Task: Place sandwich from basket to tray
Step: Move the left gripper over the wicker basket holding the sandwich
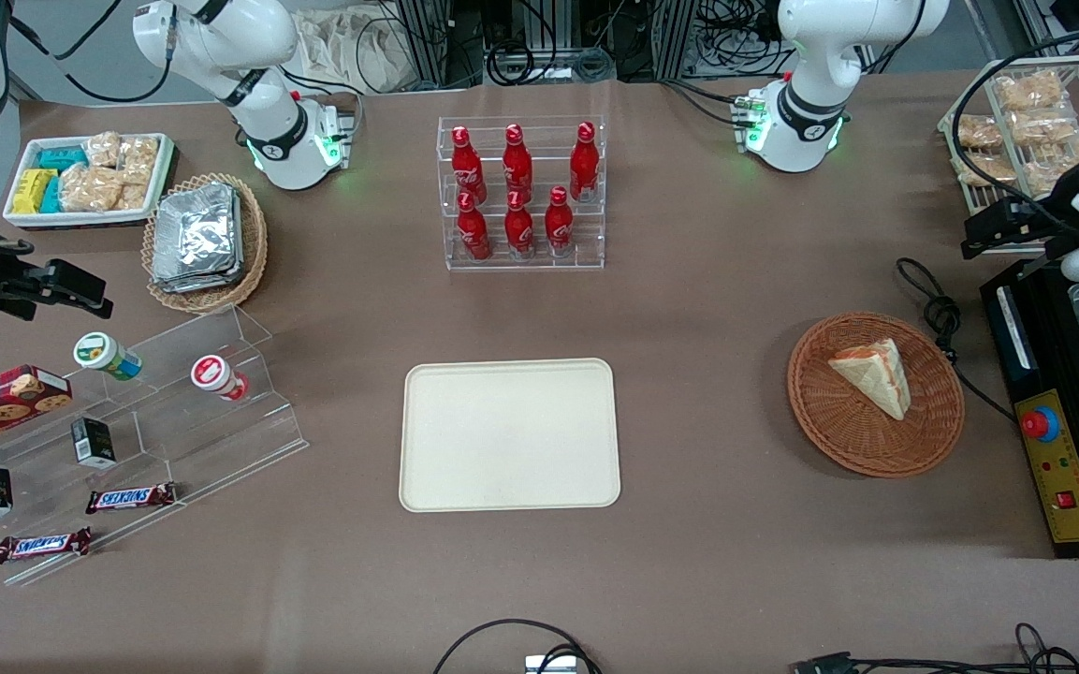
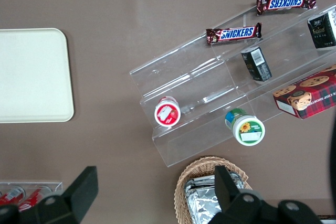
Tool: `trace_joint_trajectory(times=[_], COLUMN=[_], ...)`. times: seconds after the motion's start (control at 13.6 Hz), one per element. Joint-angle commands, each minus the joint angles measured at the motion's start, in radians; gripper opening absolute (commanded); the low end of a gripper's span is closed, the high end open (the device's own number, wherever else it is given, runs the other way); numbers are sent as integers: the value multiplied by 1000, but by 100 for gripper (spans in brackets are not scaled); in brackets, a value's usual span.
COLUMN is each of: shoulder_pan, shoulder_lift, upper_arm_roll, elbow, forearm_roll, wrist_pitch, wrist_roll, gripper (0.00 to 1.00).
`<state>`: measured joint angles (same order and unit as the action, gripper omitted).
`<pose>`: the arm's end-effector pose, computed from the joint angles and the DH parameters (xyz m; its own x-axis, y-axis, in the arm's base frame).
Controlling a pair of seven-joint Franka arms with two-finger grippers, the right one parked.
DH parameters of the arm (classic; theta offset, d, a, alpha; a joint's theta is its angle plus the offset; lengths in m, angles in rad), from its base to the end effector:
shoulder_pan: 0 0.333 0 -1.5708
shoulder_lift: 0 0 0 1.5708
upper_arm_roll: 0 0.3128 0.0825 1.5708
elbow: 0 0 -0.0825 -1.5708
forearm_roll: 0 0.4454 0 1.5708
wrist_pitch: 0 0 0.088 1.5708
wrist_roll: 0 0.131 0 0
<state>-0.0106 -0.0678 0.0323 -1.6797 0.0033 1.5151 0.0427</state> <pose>0.5843 0.0136 0.5759 0.9951 -0.0212 -0.0966 -0.0210 -0.9998 0.0030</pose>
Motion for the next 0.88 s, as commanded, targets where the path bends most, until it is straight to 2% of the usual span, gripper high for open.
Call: trace_joint_trajectory(times=[0.0,0.44,0.59,0.81], shoulder_pan=[0,3,6,6], shoulder_lift=[-6,33,26,-15], upper_arm_roll=[-2,0,4,8], elbow=[6,35,-33,-207], forearm_roll=[6,30,30,32], wrist_pitch=[-9,-20,49,216], wrist_roll=[-12,23,-7,-145], gripper=[100,100,100,100])
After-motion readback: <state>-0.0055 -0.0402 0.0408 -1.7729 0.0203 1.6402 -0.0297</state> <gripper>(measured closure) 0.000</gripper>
